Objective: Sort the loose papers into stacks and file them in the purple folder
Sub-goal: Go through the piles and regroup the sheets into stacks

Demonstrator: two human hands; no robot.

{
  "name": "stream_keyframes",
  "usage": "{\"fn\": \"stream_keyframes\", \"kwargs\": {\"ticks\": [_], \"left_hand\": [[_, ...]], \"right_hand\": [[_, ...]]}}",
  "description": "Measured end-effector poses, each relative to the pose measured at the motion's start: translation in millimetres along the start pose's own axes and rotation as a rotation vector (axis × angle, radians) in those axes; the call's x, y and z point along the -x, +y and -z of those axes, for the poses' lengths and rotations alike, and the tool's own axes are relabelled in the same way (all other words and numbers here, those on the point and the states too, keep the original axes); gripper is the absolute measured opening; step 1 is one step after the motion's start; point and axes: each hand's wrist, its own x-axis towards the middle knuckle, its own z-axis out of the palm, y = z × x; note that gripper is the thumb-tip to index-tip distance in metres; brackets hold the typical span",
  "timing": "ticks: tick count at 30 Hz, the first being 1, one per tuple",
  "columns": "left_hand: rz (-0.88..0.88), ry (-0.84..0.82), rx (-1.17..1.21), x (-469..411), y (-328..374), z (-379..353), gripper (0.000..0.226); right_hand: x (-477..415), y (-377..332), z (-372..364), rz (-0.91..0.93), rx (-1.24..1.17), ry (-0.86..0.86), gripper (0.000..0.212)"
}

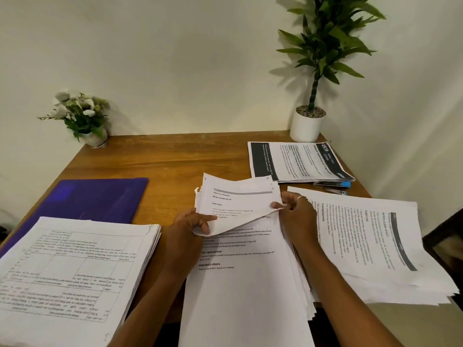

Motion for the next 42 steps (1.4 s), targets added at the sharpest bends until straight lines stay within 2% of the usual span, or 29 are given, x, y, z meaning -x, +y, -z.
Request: {"fn": "stream_keyframes", "kwargs": {"ticks": [4,8,12,14,17,20,22,27,29,31,32,34,37,42], "left_hand": [[-0.005,-0.021,-0.023,-1,1,0,0.037],[-0.012,-0.012,0.005,-1,2,0,0.046],[-0.01,-0.014,0.031,0,4,-1,0.047],[-0.003,-0.012,0.03,0,-1,-2,0.042],[0.019,0.049,-0.006,-3,-7,-1,0.026],[0.08,0.096,-0.003,-1,5,2,0.003],[0.13,0.128,0.072,2,15,1,0.012],[0.184,0.213,0.17,-1,38,11,0.023],[0.21,0.254,0.16,-11,45,17,0.023],[0.223,0.292,0.126,-21,47,26,0.023],[0.234,0.308,0.137,-26,47,29,0.022],[0.247,0.32,0.141,-31,47,36,0.016],[0.25,0.313,0.098,-33,48,44,0.013],[0.221,0.291,0.027,-31,45,54,0.011]], "right_hand": [[-1,4,-5,0.041,-0.053,0.025,0.038],[0,6,-7,0.085,-0.057,0.056,0.039],[0,6,-6,0.07,-0.1,0.016,0.041],[1,5,-5,0.062,-0.074,0.011,0.031],[2,0,-1,0.055,-0.01,0.023,0.005],[1,-9,4,0.071,-0.074,0.014,0.012],[-2,-16,9,0.084,-0.109,0.022,0.015],[-7,-50,28,0.208,-0.071,0.065,0.039],[-6,-61,36,0.201,-0.128,-0.059,0.05],[-3,-65,39,0.166,-0.151,-0.273,0.06],[0,-64,37,0.16,-0.101,-0.364,0.06],[3,-55,27,0.157,0.087,-0.421,0.048],[10,-47,20,0.161,0.146,-0.294,0.034],[-2,-72,41,0.279,-0.042,0.046,0.031]]}}
